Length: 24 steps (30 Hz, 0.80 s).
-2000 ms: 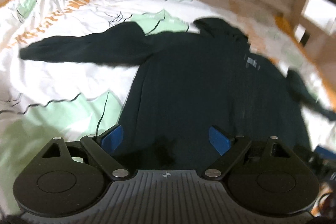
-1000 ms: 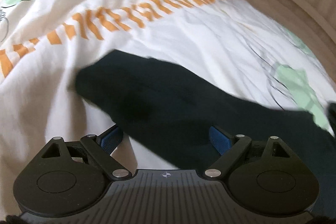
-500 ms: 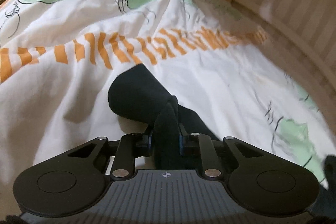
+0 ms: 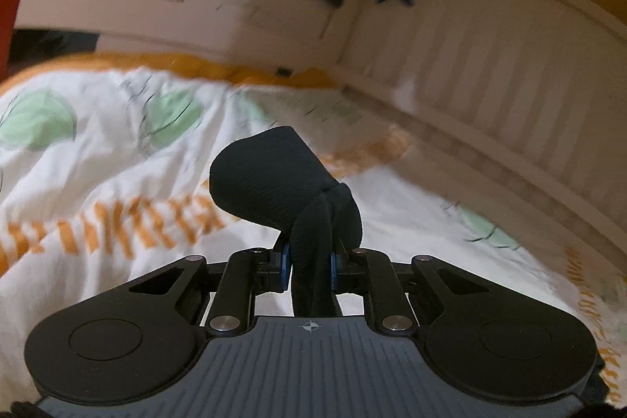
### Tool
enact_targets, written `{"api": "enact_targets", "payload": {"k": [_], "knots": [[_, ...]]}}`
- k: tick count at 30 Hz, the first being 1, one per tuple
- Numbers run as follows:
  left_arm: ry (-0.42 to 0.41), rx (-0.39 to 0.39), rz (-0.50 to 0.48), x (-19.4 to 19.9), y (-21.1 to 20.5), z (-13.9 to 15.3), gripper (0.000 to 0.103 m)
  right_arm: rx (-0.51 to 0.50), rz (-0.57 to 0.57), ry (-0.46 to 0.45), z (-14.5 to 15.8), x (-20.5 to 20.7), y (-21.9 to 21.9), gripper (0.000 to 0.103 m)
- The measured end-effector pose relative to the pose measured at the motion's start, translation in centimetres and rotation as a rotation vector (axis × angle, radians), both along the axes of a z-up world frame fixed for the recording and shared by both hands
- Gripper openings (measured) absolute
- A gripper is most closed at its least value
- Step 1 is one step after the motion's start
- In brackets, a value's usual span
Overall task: Fold large clothes
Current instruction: 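Carry the sleeve across the hoodie body with the left gripper and release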
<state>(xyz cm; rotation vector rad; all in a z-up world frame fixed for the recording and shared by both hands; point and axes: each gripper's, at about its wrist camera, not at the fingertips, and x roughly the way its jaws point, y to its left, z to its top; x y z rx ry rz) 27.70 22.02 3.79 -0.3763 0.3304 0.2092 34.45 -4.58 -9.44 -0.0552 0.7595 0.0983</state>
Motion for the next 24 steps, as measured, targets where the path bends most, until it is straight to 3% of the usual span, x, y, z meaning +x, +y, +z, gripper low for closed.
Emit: {"api": "enact_targets", "payload": {"k": [4,9,13,16,20,24], "knots": [[-0.041,0.051,-0.041,-0.3,-1.7,1.0,0.017,-0.046,0.004,-0.026,-0.6,-0.2,0.7,0.103],[-0.079,0.098,-0.136,-1.4,-4.6,2.4,0.017,0.043,0.004,-0.025,0.6,-0.4,-1.4,0.1],[-0.123,0.143,-0.224,-2.1,-8.1,3.7,0.017,0.156,-0.037,-0.059,2.7,-3.6,-6.0,0.1],[-0.141,0.126,-0.316,-2.0,-11.5,4.3,0.017,0.162,-0.059,-0.082,3.9,-6.6,-10.0,0.101],[-0.11,0.101,-0.437,-1.2,-16.8,3.1,0.017,0.164,-0.134,-0.088,4.7,-9.9,-15.4,0.102],[-0.019,0.09,-0.576,-0.2,-21.7,-0.4,0.018,0.185,-0.23,-0.086,5.2,-12.1,-19.8,0.102]]}}
